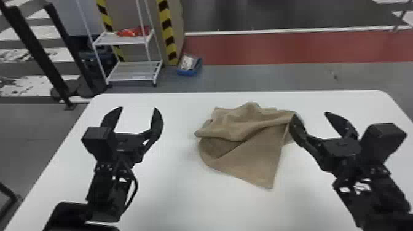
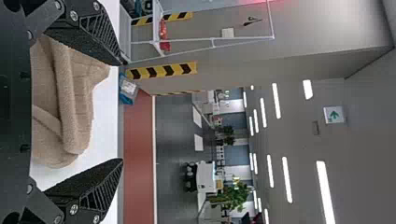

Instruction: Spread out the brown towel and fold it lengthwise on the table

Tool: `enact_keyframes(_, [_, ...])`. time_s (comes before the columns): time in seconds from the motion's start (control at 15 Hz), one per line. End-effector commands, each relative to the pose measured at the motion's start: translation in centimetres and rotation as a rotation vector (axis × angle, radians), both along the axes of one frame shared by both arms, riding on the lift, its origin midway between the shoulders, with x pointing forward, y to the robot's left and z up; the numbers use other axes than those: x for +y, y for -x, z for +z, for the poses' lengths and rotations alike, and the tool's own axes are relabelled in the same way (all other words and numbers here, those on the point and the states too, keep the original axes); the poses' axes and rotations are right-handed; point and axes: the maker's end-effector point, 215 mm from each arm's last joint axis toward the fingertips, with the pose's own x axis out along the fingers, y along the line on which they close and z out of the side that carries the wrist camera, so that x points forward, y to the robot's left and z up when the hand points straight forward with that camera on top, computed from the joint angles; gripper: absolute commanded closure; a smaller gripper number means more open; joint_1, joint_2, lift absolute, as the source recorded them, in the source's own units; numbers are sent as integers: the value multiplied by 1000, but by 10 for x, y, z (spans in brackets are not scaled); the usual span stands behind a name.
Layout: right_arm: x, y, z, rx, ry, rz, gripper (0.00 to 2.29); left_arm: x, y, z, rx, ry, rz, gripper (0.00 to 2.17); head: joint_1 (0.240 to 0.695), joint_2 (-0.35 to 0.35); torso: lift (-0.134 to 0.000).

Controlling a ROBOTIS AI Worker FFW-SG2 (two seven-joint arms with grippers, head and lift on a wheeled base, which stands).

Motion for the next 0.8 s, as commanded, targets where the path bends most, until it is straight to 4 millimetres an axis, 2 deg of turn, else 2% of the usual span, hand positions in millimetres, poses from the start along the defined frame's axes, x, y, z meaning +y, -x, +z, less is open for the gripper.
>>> enact_keyframes(0.0, [-11,5,-21,70,20,1,194,-3,10,-28,83,30,-7,87,695,98,-124])
enact_keyframes(0.13, [-21,15,-42,125,74,-9,194,-6,21,-57,183,73,-6,87,695,91,-124])
enact_keyframes(0.2, [-29,20,-48,137,85,-4,194,-13,28,-63,200,91,-17,90,695,86,-124])
enact_keyframes(0.33, [-53,26,-55,170,106,-42,194,-39,38,-74,234,119,-64,154,695,74,-124])
enact_keyframes(0.4, [-57,31,-58,184,111,-34,194,-50,42,-80,257,136,-84,164,695,43,-124])
enact_keyframes(0.53, [-71,42,-59,200,132,-47,194,-83,52,-88,316,202,-152,269,695,4,-124])
enact_keyframes(0.73, [-87,55,-64,233,183,-76,194,-146,76,-105,439,290,-303,272,695,-70,-124])
